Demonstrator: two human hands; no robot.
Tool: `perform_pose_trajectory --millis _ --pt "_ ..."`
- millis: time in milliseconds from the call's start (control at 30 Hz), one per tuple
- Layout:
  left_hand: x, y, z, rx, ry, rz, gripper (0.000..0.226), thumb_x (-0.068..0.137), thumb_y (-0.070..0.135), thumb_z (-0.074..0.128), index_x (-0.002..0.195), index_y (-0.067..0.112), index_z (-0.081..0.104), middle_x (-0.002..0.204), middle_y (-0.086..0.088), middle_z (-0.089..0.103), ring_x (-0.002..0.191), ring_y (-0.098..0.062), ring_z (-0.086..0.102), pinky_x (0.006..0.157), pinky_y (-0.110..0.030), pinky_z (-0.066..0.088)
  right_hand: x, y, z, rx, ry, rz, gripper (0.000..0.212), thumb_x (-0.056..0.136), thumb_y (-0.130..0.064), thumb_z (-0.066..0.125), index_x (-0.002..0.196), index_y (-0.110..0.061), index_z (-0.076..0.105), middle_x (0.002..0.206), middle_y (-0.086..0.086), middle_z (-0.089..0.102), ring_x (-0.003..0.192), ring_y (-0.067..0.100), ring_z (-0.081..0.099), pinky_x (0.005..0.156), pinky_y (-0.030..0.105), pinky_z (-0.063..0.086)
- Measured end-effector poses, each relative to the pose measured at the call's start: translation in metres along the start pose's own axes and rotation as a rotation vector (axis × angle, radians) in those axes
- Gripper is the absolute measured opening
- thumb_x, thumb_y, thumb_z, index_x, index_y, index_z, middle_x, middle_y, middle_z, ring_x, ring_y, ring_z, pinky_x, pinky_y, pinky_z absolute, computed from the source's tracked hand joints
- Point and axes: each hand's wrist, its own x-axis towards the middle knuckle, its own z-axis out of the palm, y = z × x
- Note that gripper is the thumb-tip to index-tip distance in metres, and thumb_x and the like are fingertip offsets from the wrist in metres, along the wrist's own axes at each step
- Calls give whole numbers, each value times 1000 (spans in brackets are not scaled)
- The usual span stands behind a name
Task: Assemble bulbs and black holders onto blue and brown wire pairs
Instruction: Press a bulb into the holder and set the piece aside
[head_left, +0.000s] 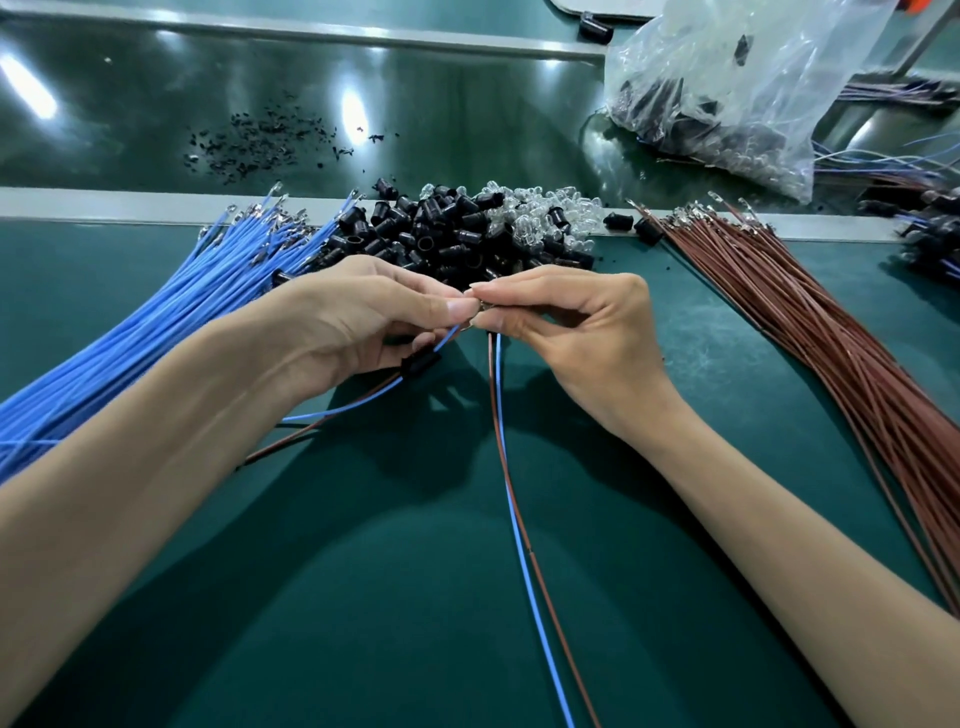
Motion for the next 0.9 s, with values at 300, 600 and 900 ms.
perform_pose_trajectory --millis 300,600,900 --pt "2 -3 -4 82 -33 33 17 45 26 74 57 14 71 56 7 58 51 1 51 55 -8 47 0 -4 0 -26 -40 -8 26 74 -3 78 98 -10 71 86 -2 72 82 8 71 78 20 52" --pt "3 0 -5 231 23 53 47 50 51 70 83 19 78 77 3 73 72 -1 61 65 -12 46 1 -3 3 -33 29 18 24 77 1 74 91 -18 70 82 -16 70 77 -1 68 77 15 51" --pt "-3 8 -21 581 -59 164 39 64 45 67 77 9 71 73 -2 74 65 -7 67 61 -13 51 5 -4 -4 61 132 134 24 84 3 67 89 -21 66 81 -15 67 77 -6 62 76 10 47"
